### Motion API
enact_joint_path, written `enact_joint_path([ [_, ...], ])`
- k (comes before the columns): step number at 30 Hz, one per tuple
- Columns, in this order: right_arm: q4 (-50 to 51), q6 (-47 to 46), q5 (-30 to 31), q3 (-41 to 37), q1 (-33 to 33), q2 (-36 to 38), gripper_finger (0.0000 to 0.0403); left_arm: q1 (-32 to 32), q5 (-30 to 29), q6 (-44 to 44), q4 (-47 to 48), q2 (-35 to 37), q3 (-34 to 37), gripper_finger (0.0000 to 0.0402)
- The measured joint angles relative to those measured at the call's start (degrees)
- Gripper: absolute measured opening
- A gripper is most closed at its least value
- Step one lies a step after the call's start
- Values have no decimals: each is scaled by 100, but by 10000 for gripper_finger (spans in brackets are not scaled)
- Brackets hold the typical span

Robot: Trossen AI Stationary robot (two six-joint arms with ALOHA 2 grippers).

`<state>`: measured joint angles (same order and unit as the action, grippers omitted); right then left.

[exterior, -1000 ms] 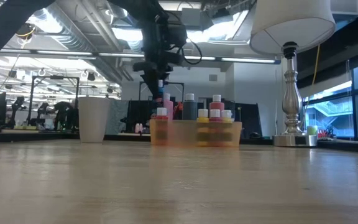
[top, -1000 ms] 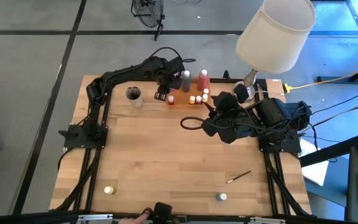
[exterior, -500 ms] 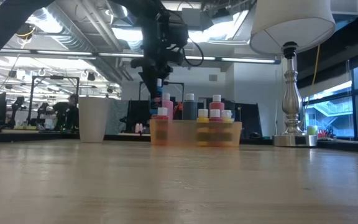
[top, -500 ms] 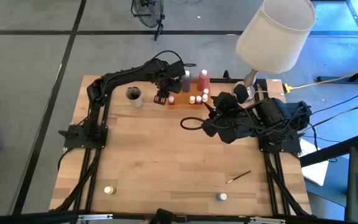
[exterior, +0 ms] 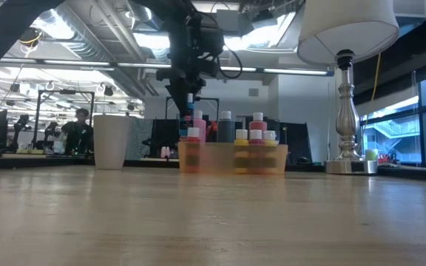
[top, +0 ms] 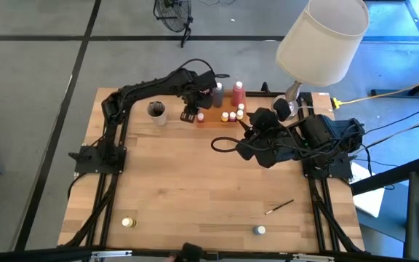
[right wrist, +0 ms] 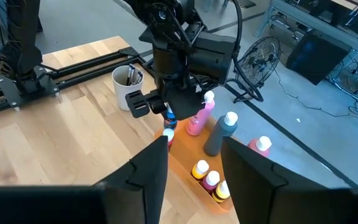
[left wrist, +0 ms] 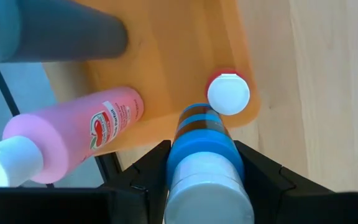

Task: Pick & Place Paint Supplies
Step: Put the blue paint bottle into the orange bin

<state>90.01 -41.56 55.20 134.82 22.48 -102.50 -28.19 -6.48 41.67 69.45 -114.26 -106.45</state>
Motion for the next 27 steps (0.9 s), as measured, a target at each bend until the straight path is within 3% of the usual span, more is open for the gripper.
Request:
enact_joint_path([
  [19, 0, 2, 0, -2, 0, -2, 151, -155, 214, 50, -335, -160, 2, 146],
  [27, 1, 25, 4, -2, -1, -2, 151, -168, 239, -589, -434, -363, 4, 146],
])
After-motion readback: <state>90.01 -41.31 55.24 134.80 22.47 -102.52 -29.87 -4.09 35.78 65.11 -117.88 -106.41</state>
